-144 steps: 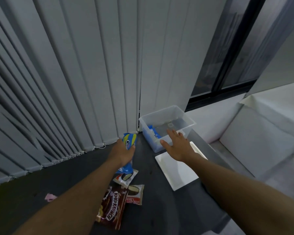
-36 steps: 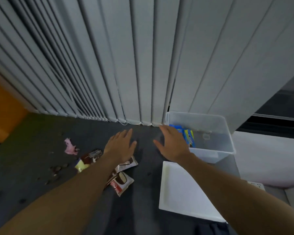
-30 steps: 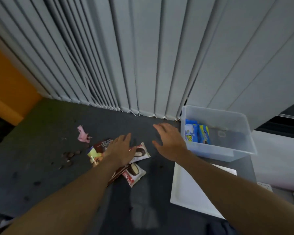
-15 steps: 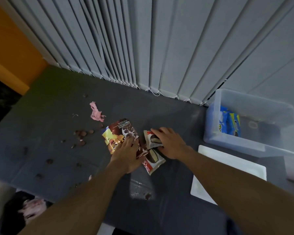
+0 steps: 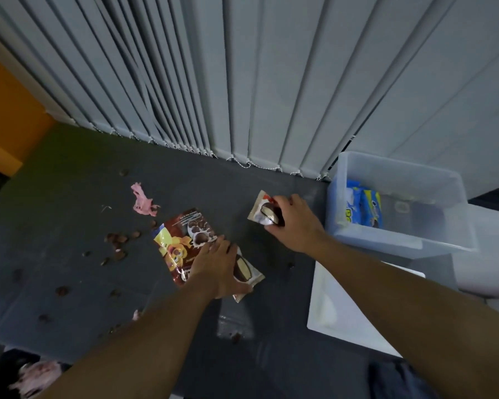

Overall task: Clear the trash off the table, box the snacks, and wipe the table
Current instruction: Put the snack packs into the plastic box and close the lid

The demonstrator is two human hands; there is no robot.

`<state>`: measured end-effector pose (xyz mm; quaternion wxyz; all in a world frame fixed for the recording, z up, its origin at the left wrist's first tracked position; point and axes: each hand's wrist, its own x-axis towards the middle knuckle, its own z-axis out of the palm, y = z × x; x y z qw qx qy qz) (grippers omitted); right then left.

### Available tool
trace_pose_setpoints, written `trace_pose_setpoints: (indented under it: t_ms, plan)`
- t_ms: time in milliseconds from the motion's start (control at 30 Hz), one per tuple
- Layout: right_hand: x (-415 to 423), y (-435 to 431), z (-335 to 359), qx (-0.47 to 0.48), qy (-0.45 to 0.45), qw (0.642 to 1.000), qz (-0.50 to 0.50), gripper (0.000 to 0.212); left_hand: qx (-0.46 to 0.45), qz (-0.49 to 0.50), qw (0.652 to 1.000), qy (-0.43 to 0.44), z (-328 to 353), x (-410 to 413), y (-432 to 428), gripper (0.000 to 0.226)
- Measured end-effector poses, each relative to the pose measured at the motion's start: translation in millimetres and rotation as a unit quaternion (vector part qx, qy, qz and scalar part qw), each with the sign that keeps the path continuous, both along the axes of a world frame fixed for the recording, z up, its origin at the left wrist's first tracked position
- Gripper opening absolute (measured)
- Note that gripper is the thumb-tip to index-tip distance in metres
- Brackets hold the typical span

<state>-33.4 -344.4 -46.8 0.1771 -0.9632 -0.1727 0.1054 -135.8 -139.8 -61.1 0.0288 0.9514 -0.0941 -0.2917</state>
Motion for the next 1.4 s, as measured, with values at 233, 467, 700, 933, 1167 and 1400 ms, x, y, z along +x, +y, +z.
trace_pose_setpoints:
  t_ms: [233,467,700,933,1167,1400]
  plan:
    - [3,-29,34,0.061,-0.065,0.995,-0.034,0.068,-0.024,-0.001,0.999,-0.039,5,5,-32,0.078]
    - [-4,-78,61,0.148,-0.124,0.973,-0.123,0.063,-0.139,0.094,0.984,-0.065,30,25,-62,0.071]
    - [-6,-168,81,0.126,-0.151,0.95,-0.242,0.058,-0.228,0.102,0.958,-0.142,80,71,-106,0.078]
    - [-16,-253,79,0.068,-0.103,0.932,-0.339,0.054,-0.27,0.039,0.943,-0.19,122,115,-168,0.08]
    - [-27,-271,58,0.016,-0.111,0.94,-0.322,0.058,-0.258,-0.02,0.947,-0.192,124,140,-213,0.078]
    - [-14,-279,58,-0.057,-0.144,0.939,-0.306,0.062,-0.217,-0.092,0.954,-0.185,93,160,-241,0.079]
